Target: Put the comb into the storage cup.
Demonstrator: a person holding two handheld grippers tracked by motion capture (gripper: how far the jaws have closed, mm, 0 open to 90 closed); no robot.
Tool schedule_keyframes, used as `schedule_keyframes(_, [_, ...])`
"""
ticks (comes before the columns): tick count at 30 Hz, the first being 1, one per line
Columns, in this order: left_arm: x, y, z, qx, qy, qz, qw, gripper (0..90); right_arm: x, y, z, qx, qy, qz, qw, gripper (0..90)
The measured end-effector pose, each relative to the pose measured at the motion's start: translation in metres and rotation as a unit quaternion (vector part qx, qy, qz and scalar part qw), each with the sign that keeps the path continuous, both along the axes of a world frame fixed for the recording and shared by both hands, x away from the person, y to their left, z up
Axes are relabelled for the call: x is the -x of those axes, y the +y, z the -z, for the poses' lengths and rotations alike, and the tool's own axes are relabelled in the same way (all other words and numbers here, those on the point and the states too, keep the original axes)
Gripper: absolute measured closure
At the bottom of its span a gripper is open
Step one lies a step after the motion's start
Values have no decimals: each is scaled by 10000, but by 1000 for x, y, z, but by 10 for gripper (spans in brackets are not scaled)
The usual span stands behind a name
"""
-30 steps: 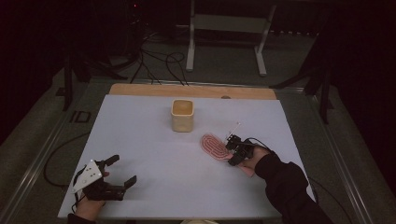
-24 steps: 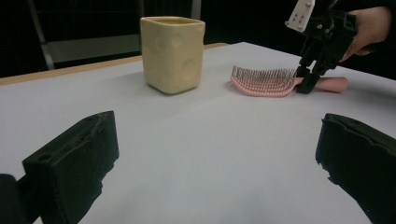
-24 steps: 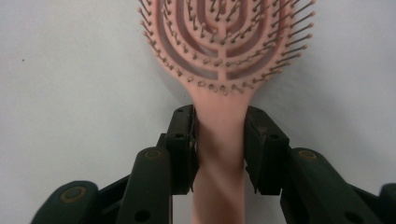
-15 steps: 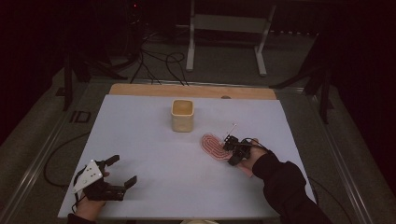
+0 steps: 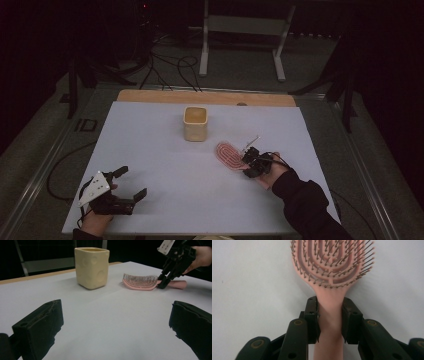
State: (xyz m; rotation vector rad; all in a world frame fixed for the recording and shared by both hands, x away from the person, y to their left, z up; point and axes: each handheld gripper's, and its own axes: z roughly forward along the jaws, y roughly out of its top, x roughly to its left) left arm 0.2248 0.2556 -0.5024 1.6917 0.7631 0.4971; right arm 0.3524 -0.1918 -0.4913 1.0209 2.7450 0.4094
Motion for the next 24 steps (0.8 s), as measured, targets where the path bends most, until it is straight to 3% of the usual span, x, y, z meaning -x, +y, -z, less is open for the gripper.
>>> schedule_keyframes(9, [0,0,0,25,10,-6,10000,1,5,-5,-3,-472,-421,15,9980,701])
schedule_keyframes(17, [0,0,0,-8,2,0,10000,1,6,-10,-6,-655,-609,100,9959,702])
schedule_keyframes(19, [0,0,0,11,4,-3,10000,1,8,-11,-8,-674,-721,162,9950,702])
schedule_keyframes(24, [0,0,0,1,11,-1,10000,1,11,-17,-14,-981,-831,261,9914,702])
